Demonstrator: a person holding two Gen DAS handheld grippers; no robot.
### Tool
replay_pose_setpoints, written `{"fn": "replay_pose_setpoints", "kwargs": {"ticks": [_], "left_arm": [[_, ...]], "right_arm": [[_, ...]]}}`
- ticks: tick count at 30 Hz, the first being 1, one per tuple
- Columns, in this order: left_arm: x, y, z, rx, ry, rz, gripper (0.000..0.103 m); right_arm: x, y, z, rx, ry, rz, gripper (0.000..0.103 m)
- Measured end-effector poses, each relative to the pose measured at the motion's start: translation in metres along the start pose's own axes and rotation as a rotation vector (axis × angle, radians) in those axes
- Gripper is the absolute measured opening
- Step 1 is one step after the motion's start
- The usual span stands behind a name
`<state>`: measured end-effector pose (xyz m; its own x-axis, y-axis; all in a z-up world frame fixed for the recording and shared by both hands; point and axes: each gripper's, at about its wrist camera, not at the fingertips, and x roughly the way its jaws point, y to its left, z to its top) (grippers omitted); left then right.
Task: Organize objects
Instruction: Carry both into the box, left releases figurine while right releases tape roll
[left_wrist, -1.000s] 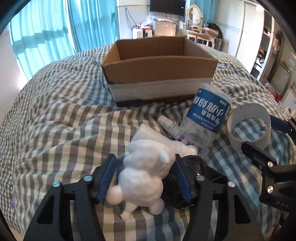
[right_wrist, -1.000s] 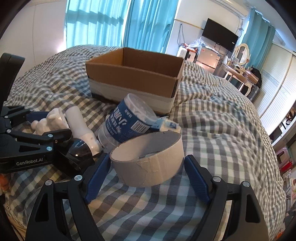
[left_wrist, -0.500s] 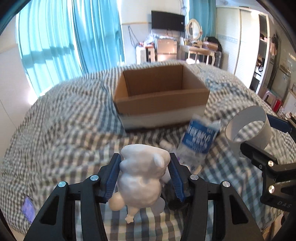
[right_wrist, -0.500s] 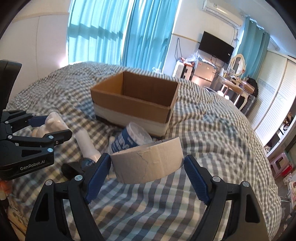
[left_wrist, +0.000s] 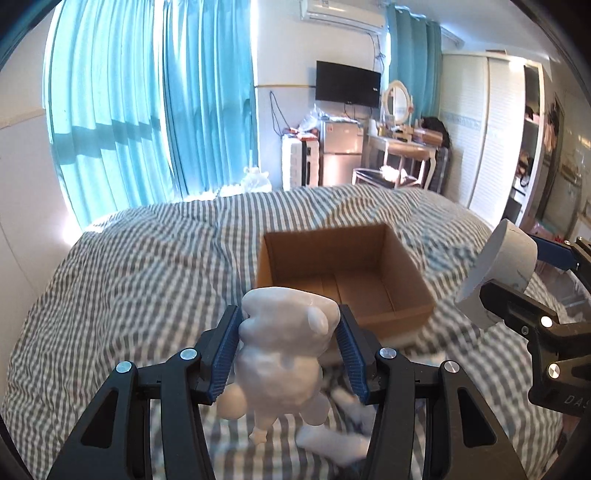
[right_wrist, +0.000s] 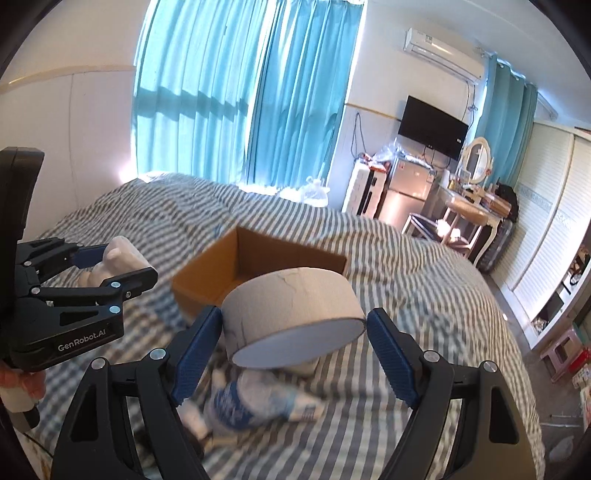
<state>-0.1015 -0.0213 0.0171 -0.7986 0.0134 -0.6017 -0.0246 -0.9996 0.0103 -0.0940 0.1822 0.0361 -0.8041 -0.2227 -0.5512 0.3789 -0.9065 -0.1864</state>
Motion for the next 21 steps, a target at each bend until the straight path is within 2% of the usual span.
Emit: {"fn": "replay_pose_setpoints", "kwargs": {"ticks": [5, 10, 14, 21], "left_arm": [[0.023, 0.010, 0.031, -0.005, -0.006, 0.001, 0.053], [0.061, 0.017, 0.055, -0.005, 0.019, 0.008, 0.053], [0.090, 0.014, 0.061, 0.022, 0.035, 0.031, 0.053], [0.140, 0.000, 0.065, 0.050, 0.068, 0.010, 0.053]], "right_arm": [[0.024, 0.001, 0.036, -0.045, -0.010, -0.033, 0.081], [0.059, -0.012, 0.065, -0.020, -0.009, -0.024, 0.081], [0.096, -0.028, 0.078, 0.025, 0.018, 0.006, 0.081], [0.161, -0.045, 0.095, 0.061, 0.059, 0.029, 0.081]]}}
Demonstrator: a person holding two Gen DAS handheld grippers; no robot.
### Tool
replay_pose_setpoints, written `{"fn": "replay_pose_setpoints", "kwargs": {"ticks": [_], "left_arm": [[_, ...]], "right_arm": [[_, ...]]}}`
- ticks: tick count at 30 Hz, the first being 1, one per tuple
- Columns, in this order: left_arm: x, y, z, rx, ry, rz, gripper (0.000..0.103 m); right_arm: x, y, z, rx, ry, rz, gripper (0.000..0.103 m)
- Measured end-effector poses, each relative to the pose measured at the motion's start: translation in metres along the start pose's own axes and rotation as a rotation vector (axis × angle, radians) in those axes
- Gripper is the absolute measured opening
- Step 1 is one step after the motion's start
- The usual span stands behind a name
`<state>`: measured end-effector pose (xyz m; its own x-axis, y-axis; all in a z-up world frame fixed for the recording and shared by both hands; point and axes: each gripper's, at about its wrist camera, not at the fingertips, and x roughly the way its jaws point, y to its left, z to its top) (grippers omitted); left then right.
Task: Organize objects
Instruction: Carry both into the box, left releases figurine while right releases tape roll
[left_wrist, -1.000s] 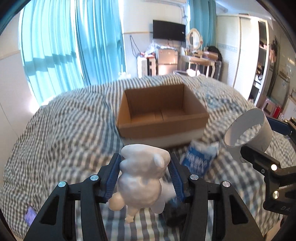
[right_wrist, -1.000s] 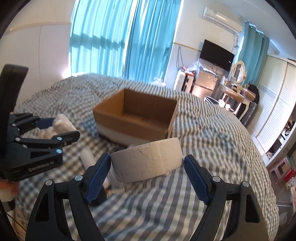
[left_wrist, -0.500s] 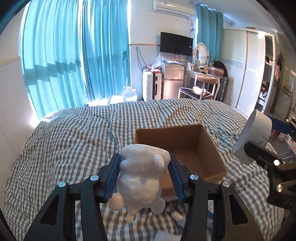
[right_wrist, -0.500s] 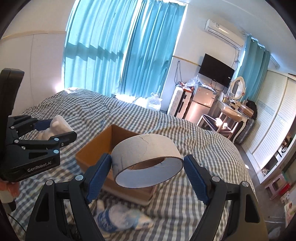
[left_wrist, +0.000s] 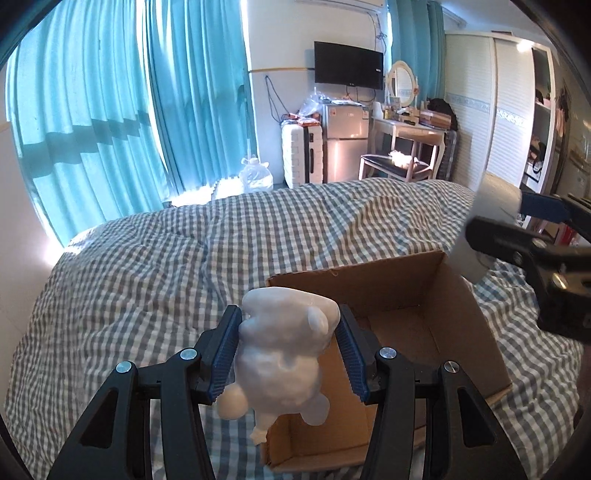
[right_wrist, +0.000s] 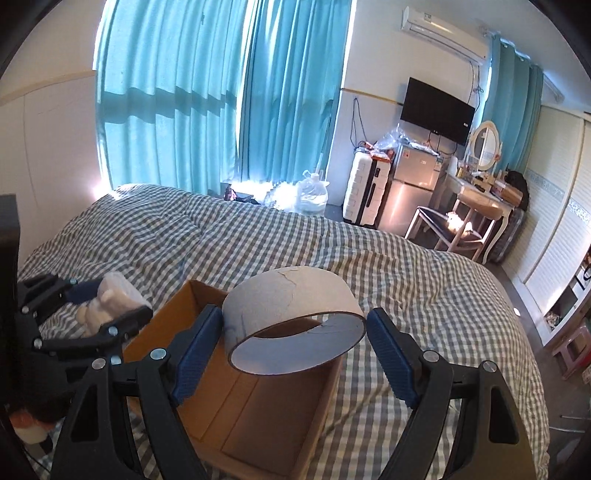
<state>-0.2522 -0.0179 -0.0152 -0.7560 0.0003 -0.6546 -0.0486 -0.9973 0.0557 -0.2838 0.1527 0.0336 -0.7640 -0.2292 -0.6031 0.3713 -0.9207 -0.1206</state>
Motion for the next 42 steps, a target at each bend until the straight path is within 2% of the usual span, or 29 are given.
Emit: {"fn": "replay_pose_setpoints", "kwargs": {"ticks": [8, 14, 17, 20, 27, 29, 31, 33, 35, 42], "left_arm": [[0.045, -0.016, -0.007, 0.013, 0.058, -0.018, 0.053], [0.070, -0.025, -0.020, 0.024, 0.100, -0.010, 0.053], [0.082, -0.028, -0.026, 0.028, 0.121, -0.008, 0.053], [0.088, -0.034, -0.031, 0.046, 0.114, 0.007, 0.053], [0.089, -0.036, -0.035, 0.037, 0.103, -0.010, 0.055], [0.087, -0.036, -0.036, 0.032, 0.100, -0.011, 0.065], [0.083, -0.034, -0.036, 0.025, 0.100, -0.022, 0.070], [0.076, -0.034, -0.035, 0.026, 0.093, -0.030, 0.080], [0.067, -0.035, -0.033, 0.038, 0.076, -0.017, 0.094], [0.022, -0.036, -0.028, 0.033, 0.029, 0.003, 0.098]], "right_arm": [[0.057, -0.013, 0.007, -0.020, 0.047, 0.015, 0.081], [0.084, -0.010, -0.007, -0.006, 0.079, 0.047, 0.081], [0.088, -0.010, -0.012, -0.007, 0.077, 0.041, 0.081], [0.087, -0.001, -0.014, -0.037, 0.069, 0.028, 0.081], [0.088, 0.009, -0.016, -0.052, 0.078, 0.049, 0.082], [0.088, 0.005, -0.017, -0.027, 0.086, 0.064, 0.082], [0.086, -0.001, -0.017, 0.005, 0.094, 0.080, 0.082], [0.082, -0.006, -0.017, 0.036, 0.092, 0.082, 0.088], [0.076, -0.011, -0.015, 0.066, 0.087, 0.087, 0.089], [0.029, -0.021, -0.011, 0.107, 0.049, 0.083, 0.090]]}}
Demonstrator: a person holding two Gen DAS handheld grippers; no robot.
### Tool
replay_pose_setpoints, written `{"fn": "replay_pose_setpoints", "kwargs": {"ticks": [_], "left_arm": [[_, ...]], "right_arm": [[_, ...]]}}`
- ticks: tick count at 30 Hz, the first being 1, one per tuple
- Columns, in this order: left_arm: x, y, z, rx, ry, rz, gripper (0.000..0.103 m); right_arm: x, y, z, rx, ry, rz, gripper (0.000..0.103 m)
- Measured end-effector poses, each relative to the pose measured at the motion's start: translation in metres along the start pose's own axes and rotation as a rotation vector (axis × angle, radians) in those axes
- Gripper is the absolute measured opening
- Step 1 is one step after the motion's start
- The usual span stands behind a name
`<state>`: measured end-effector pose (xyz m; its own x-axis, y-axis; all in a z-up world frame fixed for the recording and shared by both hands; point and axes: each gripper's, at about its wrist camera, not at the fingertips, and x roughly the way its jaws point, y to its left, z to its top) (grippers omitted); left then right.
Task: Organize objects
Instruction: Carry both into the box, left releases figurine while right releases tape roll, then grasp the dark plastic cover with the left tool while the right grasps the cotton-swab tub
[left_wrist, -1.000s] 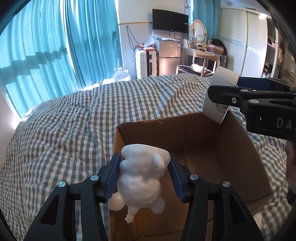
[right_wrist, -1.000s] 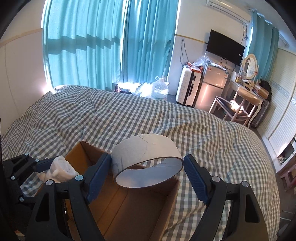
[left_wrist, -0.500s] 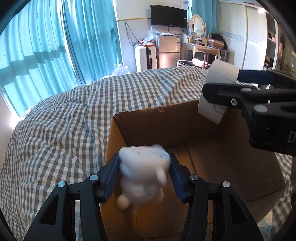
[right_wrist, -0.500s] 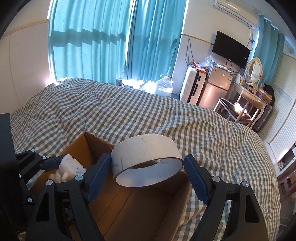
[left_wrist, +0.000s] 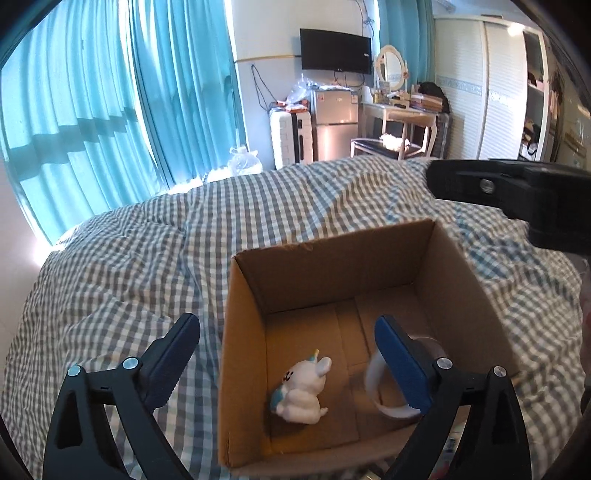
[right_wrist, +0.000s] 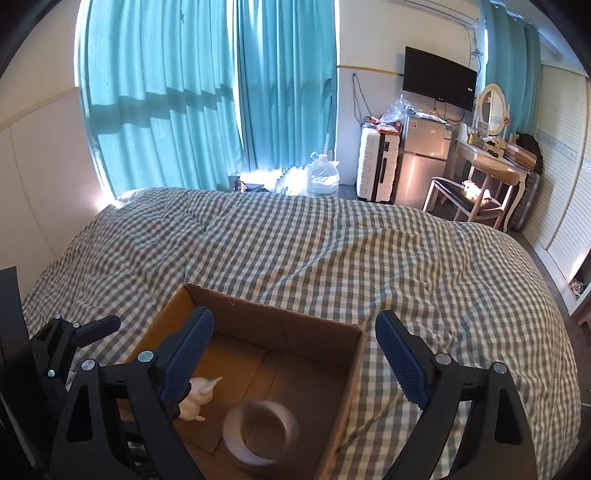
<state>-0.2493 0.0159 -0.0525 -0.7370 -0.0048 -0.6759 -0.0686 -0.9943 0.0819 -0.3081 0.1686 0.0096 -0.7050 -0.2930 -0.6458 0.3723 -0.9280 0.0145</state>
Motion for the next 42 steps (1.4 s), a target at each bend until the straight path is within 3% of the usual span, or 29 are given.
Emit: {"fn": "replay_pose_setpoints", "kwargs": {"ticks": [13, 22, 29, 34, 42], "left_arm": [[-0.116, 0.001, 0.009, -0.040, -0.103, 0.041, 0.102], [-0.165, 0.005, -0.023, -0.047, -0.115, 0.082, 0.103], [-0.165, 0.004, -0.068, -0.060, -0.082, 0.088, 0.103], [-0.151, 0.010, -0.113, -0.081, -0.006, 0.078, 0.103], [-0.140, -0.008, -0.164, -0.091, 0.106, -0.034, 0.103]], "right_arm": [[-0.152, 0.003, -0.009, -0.026, -0.145, -0.055, 0.092], [-0.224, 0.016, -0.052, -0.058, -0.184, -0.078, 0.092], [-0.217, 0.029, -0.112, -0.066, -0.111, -0.077, 0.092], [-0.188, 0.039, -0.159, -0.054, -0.013, -0.027, 0.092], [-0.144, 0.029, -0.215, -0.015, 0.110, -0.044, 0.092]]}}
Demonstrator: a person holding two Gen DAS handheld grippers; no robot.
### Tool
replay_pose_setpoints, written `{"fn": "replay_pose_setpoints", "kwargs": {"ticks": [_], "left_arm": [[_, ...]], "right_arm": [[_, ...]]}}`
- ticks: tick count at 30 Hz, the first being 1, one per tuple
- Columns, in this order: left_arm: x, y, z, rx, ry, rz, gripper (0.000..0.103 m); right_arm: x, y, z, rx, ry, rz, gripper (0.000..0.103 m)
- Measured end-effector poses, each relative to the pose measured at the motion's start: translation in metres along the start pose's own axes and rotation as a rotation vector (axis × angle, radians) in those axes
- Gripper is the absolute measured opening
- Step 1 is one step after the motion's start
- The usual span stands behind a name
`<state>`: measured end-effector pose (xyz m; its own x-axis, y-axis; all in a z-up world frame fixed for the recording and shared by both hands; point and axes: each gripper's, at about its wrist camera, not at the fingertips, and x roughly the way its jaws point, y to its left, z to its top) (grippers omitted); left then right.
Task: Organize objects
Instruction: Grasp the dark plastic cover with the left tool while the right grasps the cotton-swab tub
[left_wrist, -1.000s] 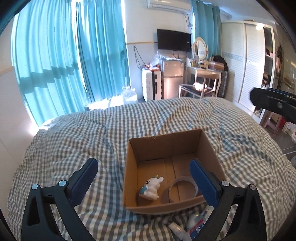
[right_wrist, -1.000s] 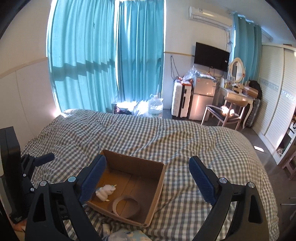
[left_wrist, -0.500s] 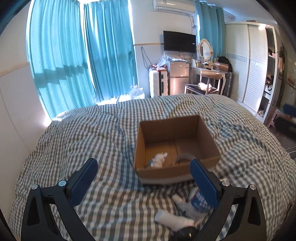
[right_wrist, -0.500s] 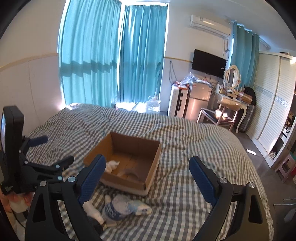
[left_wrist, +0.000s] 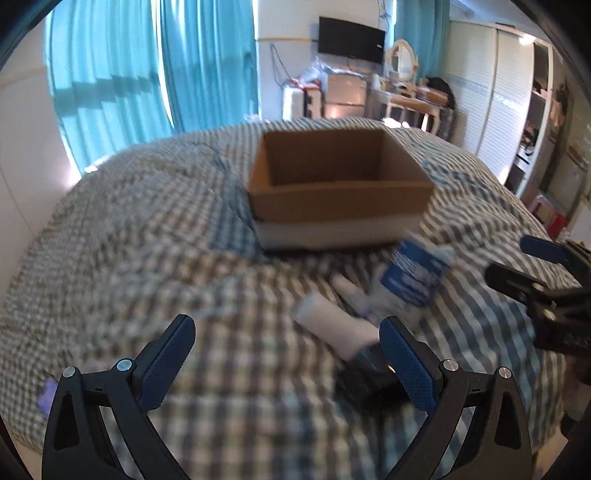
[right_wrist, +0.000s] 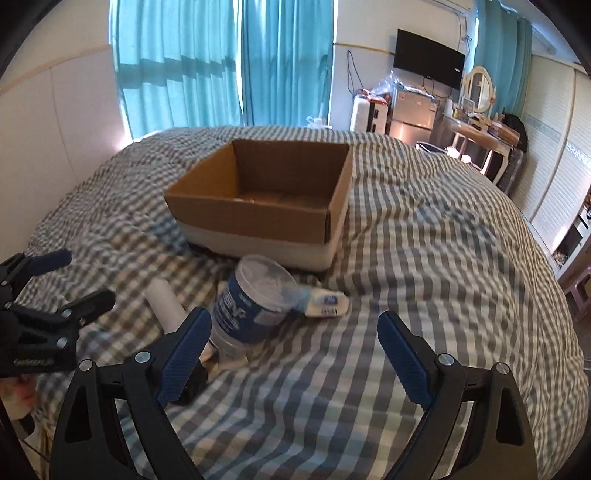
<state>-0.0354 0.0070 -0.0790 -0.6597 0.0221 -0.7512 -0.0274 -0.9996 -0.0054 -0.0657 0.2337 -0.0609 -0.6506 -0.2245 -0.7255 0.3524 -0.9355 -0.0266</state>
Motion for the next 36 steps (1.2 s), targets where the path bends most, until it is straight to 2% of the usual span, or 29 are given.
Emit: {"fn": "replay_pose_setpoints", "kwargs": {"ticks": [5, 11, 18, 19, 21, 22, 27, 32, 36], "left_arm": [[0.013, -0.024, -0.013, 0.012, 0.050, -0.078, 0.103], [0.034, -0.056, -0.021, 0.064, 0.115, -0.085, 0.103], [0.068, -0.070, -0.031, 0.083, 0.193, -0.095, 0.103], [0.073, -0.072, -0.032, 0.093, 0.200, -0.080, 0.101], [0.078, -0.072, -0.034, 0.089, 0.209, -0.084, 0.090], [0.077, -0.072, -0.034, 0.088, 0.208, -0.088, 0.087], [0.062, -0.065, -0.032, 0.064, 0.188, -0.076, 0.086], [0.023, -0.046, -0.015, 0.041, 0.062, -0.036, 0.086], [0.013, -0.019, 0.004, -0.007, 0.005, 0.015, 0.086]], "right_arm": [[0.003, -0.016, -0.012, 0.055, 0.017, -0.027, 0.092], [0.000, -0.025, -0.017, 0.082, 0.010, -0.049, 0.092], [0.002, -0.026, -0.020, 0.084, 0.017, -0.044, 0.092], [0.003, -0.027, -0.021, 0.088, 0.018, -0.042, 0.092], [0.003, -0.029, -0.022, 0.094, 0.016, -0.044, 0.092], [0.002, -0.028, -0.022, 0.095, 0.013, -0.045, 0.092], [-0.002, -0.025, -0.021, 0.090, -0.003, -0.047, 0.092], [-0.001, -0.020, -0.020, 0.087, -0.008, -0.033, 0.092], [0.006, -0.011, -0.019, 0.086, 0.008, -0.017, 0.092]]}}
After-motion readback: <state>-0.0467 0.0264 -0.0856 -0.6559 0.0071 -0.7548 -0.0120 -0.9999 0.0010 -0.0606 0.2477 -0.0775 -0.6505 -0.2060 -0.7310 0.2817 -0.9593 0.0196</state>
